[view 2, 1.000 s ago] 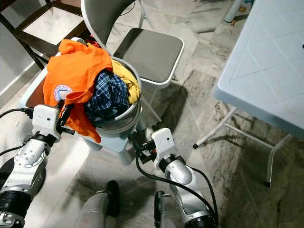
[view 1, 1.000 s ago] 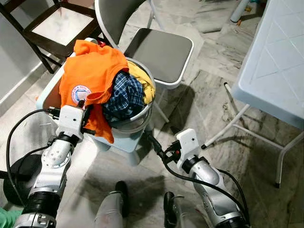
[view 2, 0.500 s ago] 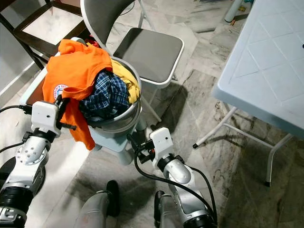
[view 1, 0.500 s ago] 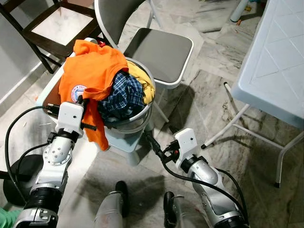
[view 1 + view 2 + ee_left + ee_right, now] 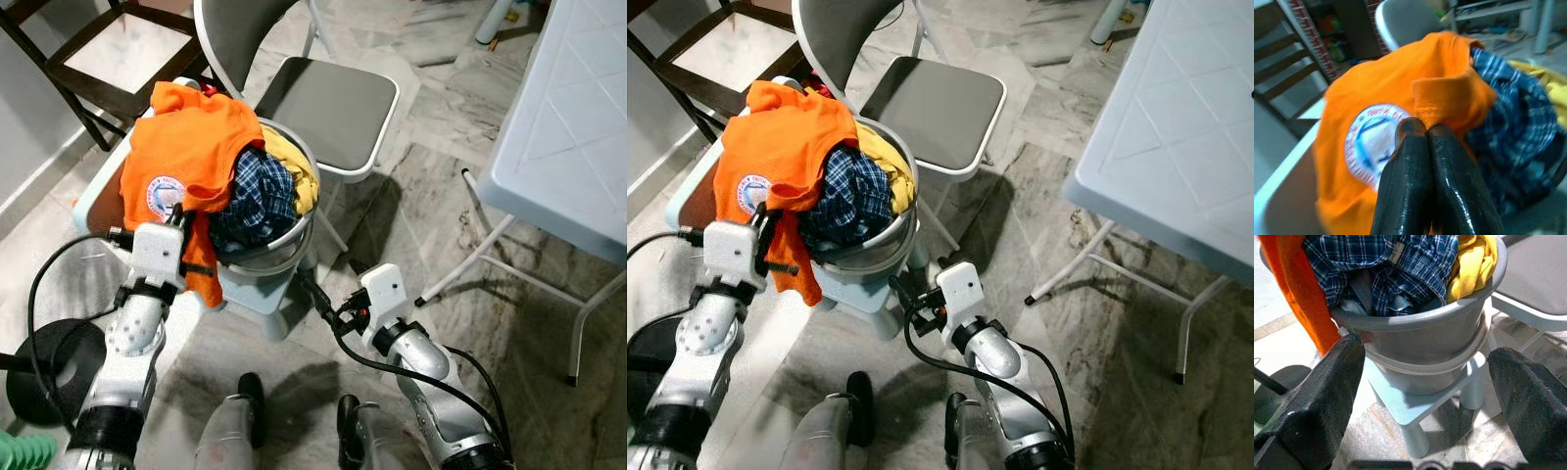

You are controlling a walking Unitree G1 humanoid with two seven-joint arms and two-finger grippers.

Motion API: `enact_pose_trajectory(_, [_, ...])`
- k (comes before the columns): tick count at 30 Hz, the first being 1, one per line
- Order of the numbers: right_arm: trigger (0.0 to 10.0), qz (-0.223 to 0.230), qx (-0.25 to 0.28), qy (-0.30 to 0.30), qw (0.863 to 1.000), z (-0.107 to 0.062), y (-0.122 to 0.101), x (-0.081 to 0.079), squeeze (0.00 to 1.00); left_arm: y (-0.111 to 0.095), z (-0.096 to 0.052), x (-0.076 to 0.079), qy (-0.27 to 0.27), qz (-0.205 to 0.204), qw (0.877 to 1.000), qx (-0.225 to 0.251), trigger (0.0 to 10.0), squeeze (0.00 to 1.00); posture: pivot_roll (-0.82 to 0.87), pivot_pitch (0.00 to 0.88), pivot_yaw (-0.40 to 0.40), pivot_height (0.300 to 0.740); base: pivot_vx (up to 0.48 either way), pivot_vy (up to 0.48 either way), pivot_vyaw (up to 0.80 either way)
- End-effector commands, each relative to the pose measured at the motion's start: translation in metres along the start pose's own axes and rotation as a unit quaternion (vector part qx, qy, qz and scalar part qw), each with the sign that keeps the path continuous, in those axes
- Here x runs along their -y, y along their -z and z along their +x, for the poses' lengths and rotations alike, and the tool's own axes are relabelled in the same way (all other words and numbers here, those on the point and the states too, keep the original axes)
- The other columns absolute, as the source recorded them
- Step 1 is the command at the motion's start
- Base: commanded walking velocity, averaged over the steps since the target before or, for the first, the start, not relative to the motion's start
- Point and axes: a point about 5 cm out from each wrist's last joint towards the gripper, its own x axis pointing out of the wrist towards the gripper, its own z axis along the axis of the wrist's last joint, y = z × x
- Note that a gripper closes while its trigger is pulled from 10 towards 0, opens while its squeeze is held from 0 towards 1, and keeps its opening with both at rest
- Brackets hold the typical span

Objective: Hang hanger

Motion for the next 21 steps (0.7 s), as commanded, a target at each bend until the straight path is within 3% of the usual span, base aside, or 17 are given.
enact_pose_trajectory(1, [10.0, 0.004, -0.012, 0.001, 1.000, -0.004, 0.007, 0.000, 0.00, -0.003, -0.004, -0.004, -0.016, 0.011, 1.000, 0.012, 0.0, 0.00, -0.10, 0.313, -0.013, 0.740, 0.000, 0.000, 0.00])
enact_pose_trajectory(6, [10.0, 0.004, -0.013, 0.000, 1.000, -0.004, 0.008, 0.000, 0.00, -0.009, 0.001, -0.014, -0.032, 0.011, 0.999, 0.019, 0.0, 0.00, -0.09, 0.312, -0.013, 0.740, 0.000, 0.000, 0.00])
enact_pose_trajectory(11, [10.0, 0.004, -0.013, -0.002, 1.000, -0.003, 0.008, -0.001, 0.00, -0.016, 0.021, -0.039, -0.054, -0.009, 0.998, 0.019, 0.0, 0.00, -0.09, 0.311, -0.011, 0.740, 0.000, 0.000, 0.00])
enact_pose_trajectory(14, [10.0, 0.004, -0.012, -0.001, 1.000, -0.003, 0.008, -0.002, 0.00, -0.022, 0.032, -0.058, -0.085, -0.045, 0.995, 0.016, 0.0, 0.00, -0.09, 0.311, -0.009, 0.740, 0.000, 0.000, 0.00])
enact_pose_trajectory(16, [10.0, 0.005, -0.012, -0.001, 1.000, -0.003, 0.008, -0.002, 0.00, -0.018, 0.033, -0.064, -0.092, -0.045, 0.995, 0.004, 0.0, 0.00, -0.09, 0.310, -0.007, 0.740, 0.000, 0.000, 0.00])
enact_pose_trajectory(19, [10.0, 0.006, -0.012, -0.001, 1.000, -0.002, 0.008, -0.003, 0.00, 0.001, 0.032, -0.067, -0.090, -0.056, 0.993, -0.055, 0.0, 0.00, -0.08, 0.308, -0.006, 0.740, 0.000, 0.000, 0.00])
enact_pose_trajectory(20, [10.0, 0.007, -0.012, -0.002, 1.000, -0.002, 0.008, -0.003, 0.00, 0.006, 0.031, -0.064, -0.080, -0.062, 0.993, -0.067, 2.1, 0.00, -0.08, 0.308, -0.006, 0.740, 0.000, 0.000, 0.00])
enact_pose_trajectory(21, [10.0, 0.007, -0.011, -0.003, 1.000, -0.001, 0.008, -0.004, 0.00, 0.011, 0.030, -0.059, -0.068, -0.067, 0.992, -0.078, 3.3, 0.00, -0.08, 0.307, -0.006, 0.740, 0.000, 0.000, 0.00])
